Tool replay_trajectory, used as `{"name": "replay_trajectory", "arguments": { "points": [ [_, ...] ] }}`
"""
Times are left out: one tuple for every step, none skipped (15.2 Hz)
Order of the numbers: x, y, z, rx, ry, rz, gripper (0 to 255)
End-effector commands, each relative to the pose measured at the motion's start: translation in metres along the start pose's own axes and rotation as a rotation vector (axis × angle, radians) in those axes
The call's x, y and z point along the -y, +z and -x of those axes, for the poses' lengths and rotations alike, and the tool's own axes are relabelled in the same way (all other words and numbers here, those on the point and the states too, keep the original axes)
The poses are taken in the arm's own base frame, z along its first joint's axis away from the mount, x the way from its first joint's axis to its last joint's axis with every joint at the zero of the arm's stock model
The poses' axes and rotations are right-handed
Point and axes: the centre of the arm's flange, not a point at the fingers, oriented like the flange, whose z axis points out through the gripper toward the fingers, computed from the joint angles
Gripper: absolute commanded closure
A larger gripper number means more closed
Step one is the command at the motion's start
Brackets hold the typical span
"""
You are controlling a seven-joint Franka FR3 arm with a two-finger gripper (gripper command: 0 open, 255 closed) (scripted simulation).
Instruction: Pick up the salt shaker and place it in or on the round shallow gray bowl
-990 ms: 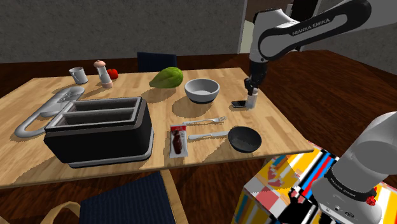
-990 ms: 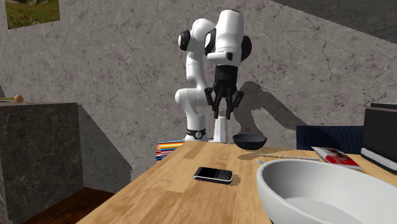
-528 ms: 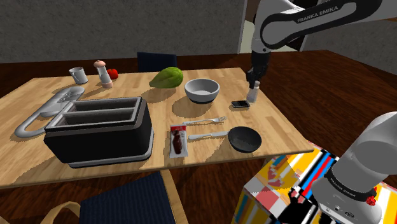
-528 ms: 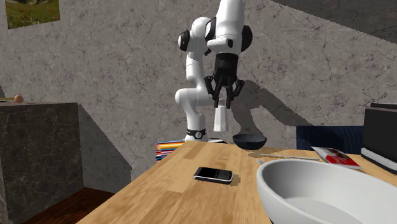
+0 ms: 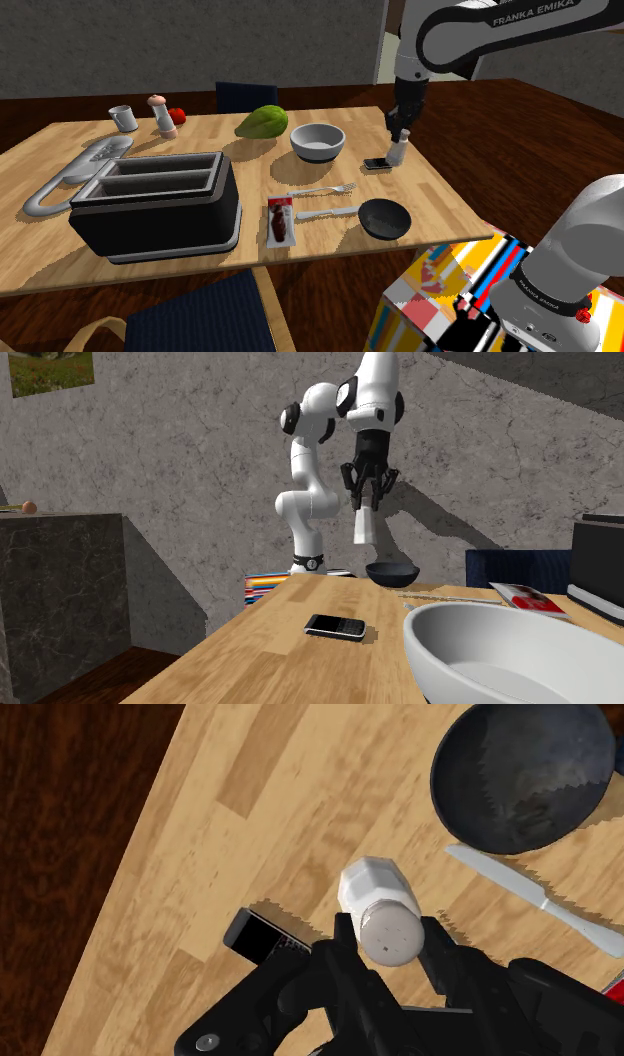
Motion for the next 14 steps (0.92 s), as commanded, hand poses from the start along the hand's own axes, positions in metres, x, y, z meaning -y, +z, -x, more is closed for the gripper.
{"name": "replay_trajectory", "arguments": {
  "points": [
    [0.021,-0.007,0.013,0.000,0.001,0.000,255],
    [0.032,-0.010,0.020,0.000,0.001,0.000,255],
    [0.042,-0.014,0.027,0.000,0.001,0.000,255],
    [0.053,-0.018,0.034,0.000,0.001,0.000,255],
    [0.064,-0.021,0.041,0.000,0.001,0.000,255],
    [0.074,-0.025,0.048,0.000,0.001,0.000,255],
    [0.085,-0.028,0.054,0.000,0.001,0.000,255],
    [0.096,-0.032,0.061,0.000,0.001,0.000,255],
    [0.106,-0.036,0.068,0.000,0.001,0.000,255],
    [0.119,-0.040,0.076,0.000,0.001,0.000,255],
    [0.120,-0.035,0.076,0.000,0.001,0.000,255],
    [0.120,-0.030,0.076,0.000,0.001,0.000,255],
    [0.121,-0.024,0.077,0.000,0.001,0.000,255],
    [0.121,-0.019,0.077,0.000,0.001,0.000,255]
  ]
}}
